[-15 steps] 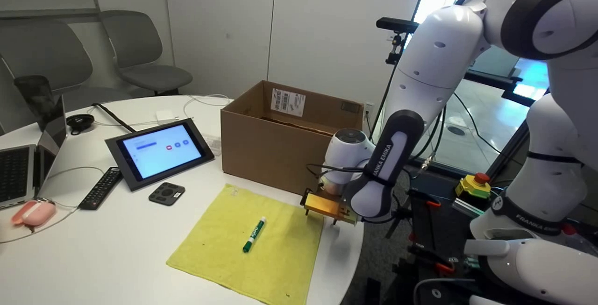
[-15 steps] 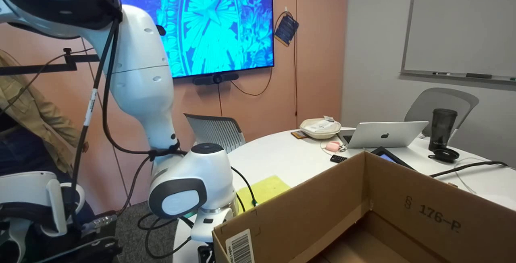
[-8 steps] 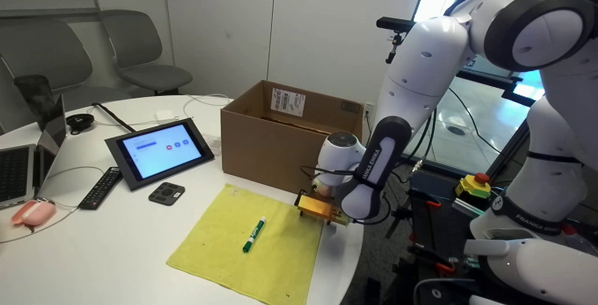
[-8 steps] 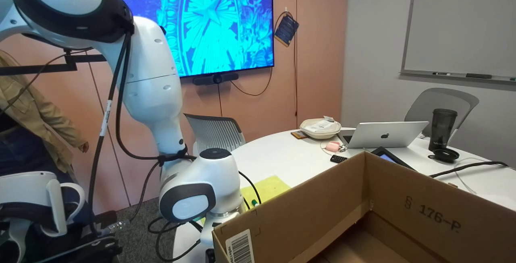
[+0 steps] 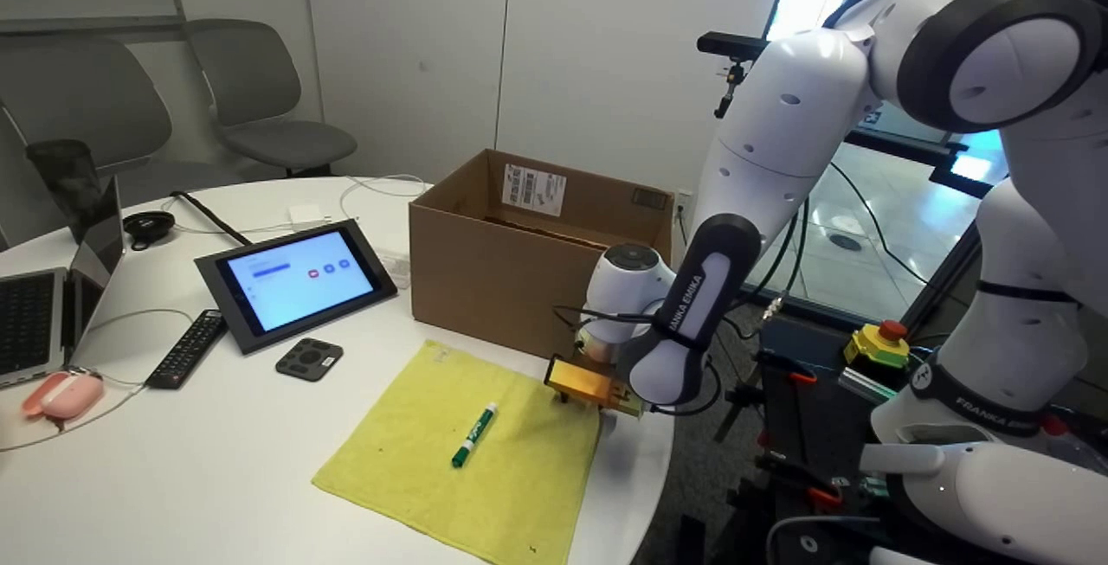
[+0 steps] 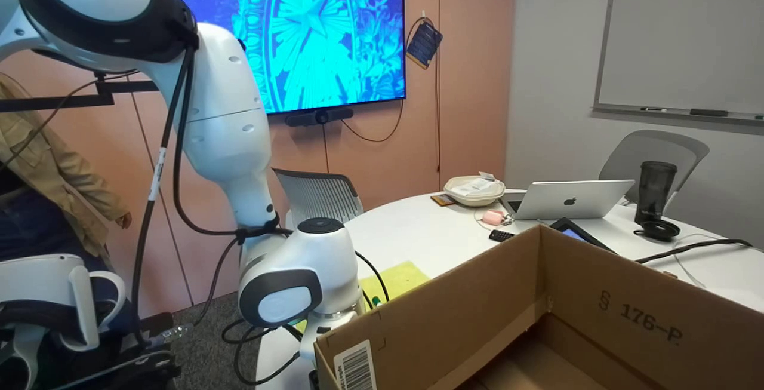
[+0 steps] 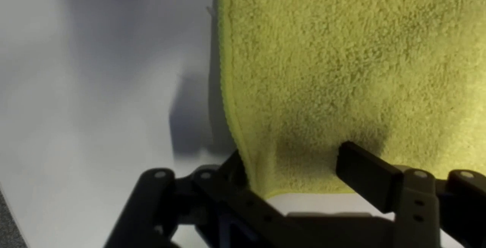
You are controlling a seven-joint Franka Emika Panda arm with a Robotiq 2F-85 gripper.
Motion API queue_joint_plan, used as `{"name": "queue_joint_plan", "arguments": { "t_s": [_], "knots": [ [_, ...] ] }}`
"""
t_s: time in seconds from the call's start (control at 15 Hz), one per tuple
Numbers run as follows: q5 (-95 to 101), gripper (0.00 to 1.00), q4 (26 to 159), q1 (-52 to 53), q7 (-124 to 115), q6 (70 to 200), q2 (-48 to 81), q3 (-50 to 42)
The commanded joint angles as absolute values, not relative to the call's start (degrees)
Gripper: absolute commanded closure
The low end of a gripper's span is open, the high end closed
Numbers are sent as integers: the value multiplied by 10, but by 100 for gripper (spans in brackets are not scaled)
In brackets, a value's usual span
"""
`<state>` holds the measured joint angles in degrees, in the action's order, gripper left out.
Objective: Put the marker in the towel, fold it then put it in the box
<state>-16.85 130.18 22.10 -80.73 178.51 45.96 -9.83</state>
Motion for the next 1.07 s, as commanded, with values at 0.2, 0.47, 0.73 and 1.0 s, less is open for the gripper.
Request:
{"name": "queue_joint_plan", "arguments": {
  "t_s": [0.2, 0.47, 0.73, 1.0],
  "knots": [
    [-176, 65, 1310, 234, -803, 1771, 447, -102],
    [-175, 71, 1326, 237, -805, 1753, 422, -97],
    [-167, 98, 1341, 255, -812, 1732, 398, -105],
    [-160, 94, 1350, 271, -820, 1718, 386, -113]
  ]
}}
